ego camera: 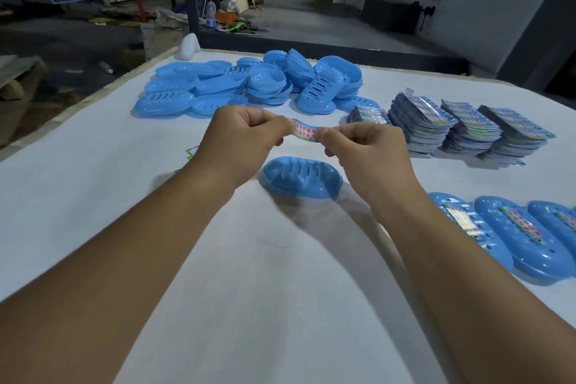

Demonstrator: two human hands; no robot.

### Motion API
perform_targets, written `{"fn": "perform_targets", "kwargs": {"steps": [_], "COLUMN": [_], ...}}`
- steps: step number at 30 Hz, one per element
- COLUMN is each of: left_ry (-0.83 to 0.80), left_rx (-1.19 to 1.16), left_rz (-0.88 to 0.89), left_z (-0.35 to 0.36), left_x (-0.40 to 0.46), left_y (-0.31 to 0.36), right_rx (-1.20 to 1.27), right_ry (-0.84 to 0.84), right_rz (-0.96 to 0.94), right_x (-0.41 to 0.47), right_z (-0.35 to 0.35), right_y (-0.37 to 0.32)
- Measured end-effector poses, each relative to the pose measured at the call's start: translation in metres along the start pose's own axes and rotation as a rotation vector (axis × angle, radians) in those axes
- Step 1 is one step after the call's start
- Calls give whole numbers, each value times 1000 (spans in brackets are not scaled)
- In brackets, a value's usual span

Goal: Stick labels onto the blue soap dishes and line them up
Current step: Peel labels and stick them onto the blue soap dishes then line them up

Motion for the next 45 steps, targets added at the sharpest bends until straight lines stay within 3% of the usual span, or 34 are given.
{"fn": "perform_targets", "kwargs": {"steps": [10, 17, 35, 45], "left_ry": [-35, 31, 16, 65], "left_rx": [192, 525, 769, 932], "left_rz": [-52, 37, 142, 207], "left_z": [5, 3, 8, 10], "left_x": [0, 0, -1, -2], "left_y": [-18, -18, -13, -12], "right_rx": [-174, -380, -488, -810], "right_ry": [-45, -64, -61, 0], "right_rz": [86, 47, 12, -95], "right_x": [2, 4, 4, 0], "right_z": [-4, 1, 4, 3], "right_y": [11, 16, 18, 10]}}
Point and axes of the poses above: each hand's wrist, its own x-axis towards the middle knuckle, its own z-axis out of the palm, y = z × x, the point moved 2 cm from there along x, towards the middle knuckle, and after that the axes turned 1 degree about x, right-handed, at the moved point
